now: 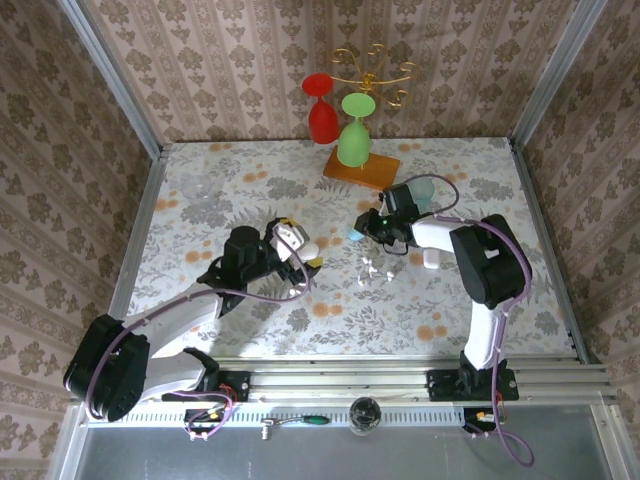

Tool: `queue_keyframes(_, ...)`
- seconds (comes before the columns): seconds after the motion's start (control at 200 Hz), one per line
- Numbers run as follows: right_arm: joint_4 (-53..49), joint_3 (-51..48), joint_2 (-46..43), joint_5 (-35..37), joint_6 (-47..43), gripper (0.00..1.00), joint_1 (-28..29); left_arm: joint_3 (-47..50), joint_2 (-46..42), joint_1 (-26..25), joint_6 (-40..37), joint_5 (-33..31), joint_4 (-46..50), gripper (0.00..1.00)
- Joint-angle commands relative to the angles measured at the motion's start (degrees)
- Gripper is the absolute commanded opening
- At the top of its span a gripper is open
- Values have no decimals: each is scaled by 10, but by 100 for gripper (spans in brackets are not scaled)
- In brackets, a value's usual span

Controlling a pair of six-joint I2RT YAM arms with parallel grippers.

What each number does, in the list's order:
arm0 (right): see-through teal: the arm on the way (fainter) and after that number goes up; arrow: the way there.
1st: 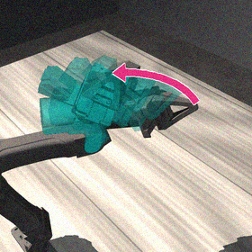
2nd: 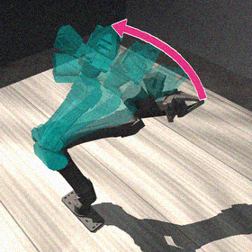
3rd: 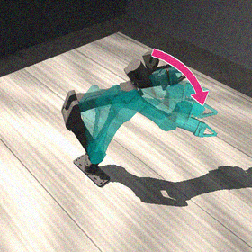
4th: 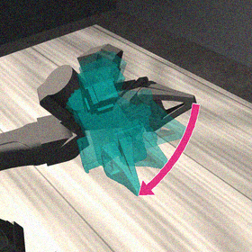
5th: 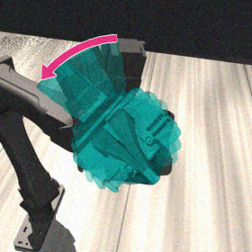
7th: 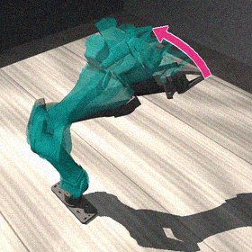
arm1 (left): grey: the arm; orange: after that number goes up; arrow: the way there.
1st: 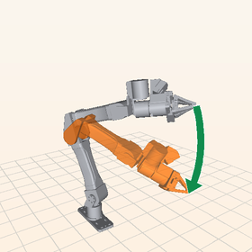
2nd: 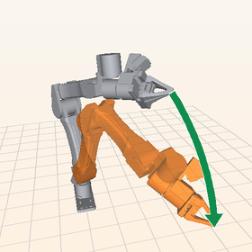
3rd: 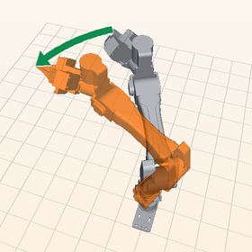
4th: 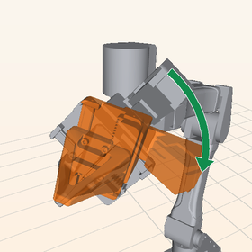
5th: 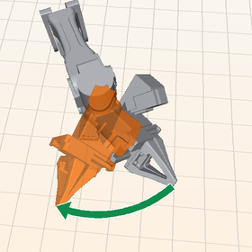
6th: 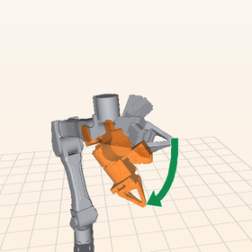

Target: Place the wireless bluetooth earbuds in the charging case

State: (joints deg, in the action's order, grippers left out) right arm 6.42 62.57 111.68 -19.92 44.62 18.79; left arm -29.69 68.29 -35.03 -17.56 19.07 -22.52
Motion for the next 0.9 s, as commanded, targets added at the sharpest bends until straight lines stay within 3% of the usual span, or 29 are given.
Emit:
queue_keyframes(0.0, -7, 46, 41, 29, -18, 18, 3, -26, 14, 3, -52, -24, 56, 100)
queue_keyframes(0.17, -36, 97, 75, 34, -30, 32, 1, -71, 54, 25, -121, -26, 125, 100)
queue_keyframes(0.285, -58, 108, 59, 46, -49, 51, 0, -112, 80, 40, -170, -13, 200, 100)
queue_keyframes(0.42, -83, 97, 15, 59, -72, 66, 0, -170, 118, 51, -238, -13, 300, 100)
queue_keyframes(0.51, -87, 75, -18, 60, -79, 73, 1, -203, 149, 52, -260, -23, 345, 88)
queue_keyframes(0.66, -83, 20, -82, 53, -78, 79, 9, -252, 203, 53, -291, -22, 394, 88)
queue_keyframes(0.895, -72, -65, -191, 59, -71, 80, 42, -322, 290, 54, -330, -18, 442, 88)
